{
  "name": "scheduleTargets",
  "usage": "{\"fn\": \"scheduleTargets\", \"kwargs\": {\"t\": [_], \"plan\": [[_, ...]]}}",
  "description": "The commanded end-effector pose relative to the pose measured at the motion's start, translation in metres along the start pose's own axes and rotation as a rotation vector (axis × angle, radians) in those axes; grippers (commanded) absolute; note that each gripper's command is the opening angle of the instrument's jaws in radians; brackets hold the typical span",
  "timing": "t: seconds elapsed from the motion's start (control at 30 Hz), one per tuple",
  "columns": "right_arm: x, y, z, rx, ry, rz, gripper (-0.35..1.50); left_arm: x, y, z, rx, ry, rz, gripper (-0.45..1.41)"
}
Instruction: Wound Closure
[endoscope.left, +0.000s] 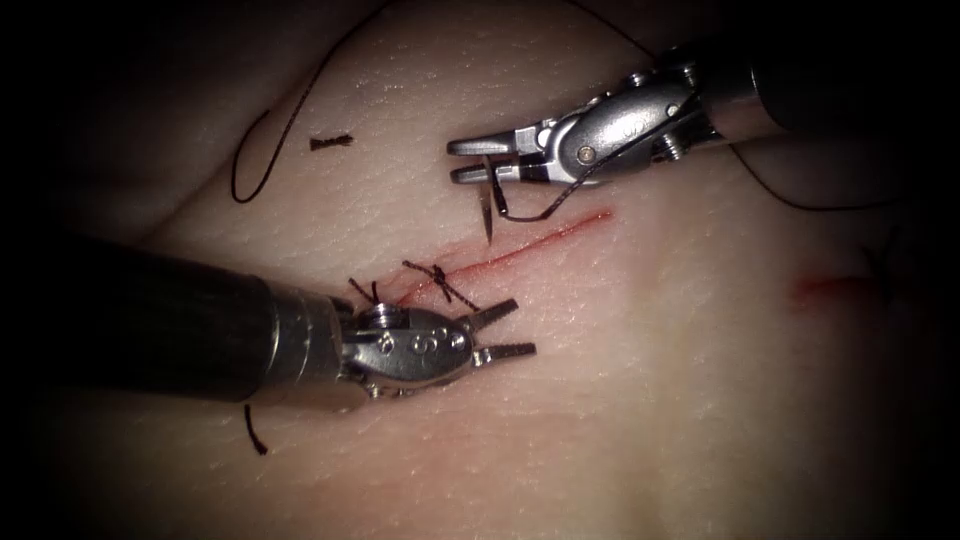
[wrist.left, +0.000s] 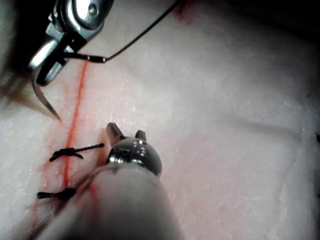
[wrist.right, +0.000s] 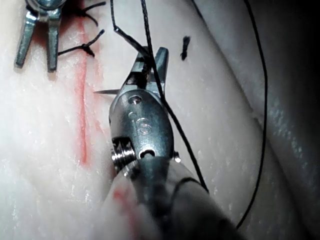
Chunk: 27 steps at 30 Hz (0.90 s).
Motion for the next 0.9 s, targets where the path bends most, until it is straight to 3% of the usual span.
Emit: {"fn": "scheduleTargets", "kwargs": {"t": [0.03, 0.47, 0.9], "plan": [[-0.0004, -0.0003, 0.0008, 0.001, 0.002, -0.008, -0.35, -0.0003, 0.0006, 0.0006, -0.002, -0.001, 0.0, 0.32], [-0.0004, -0.0031, 0.0019, 0.01, -0.013, -0.186, -0.35, -0.0006, 0.0006, 0.0001, -0.005, -0.001, 0.002, 0.32], [-0.0013, -0.0066, 0.0012, 0.054, -0.048, -0.227, -0.35, -0.0015, -0.0006, -0.0012, -0.018, 0.0, 0.006, 0.32]]}}
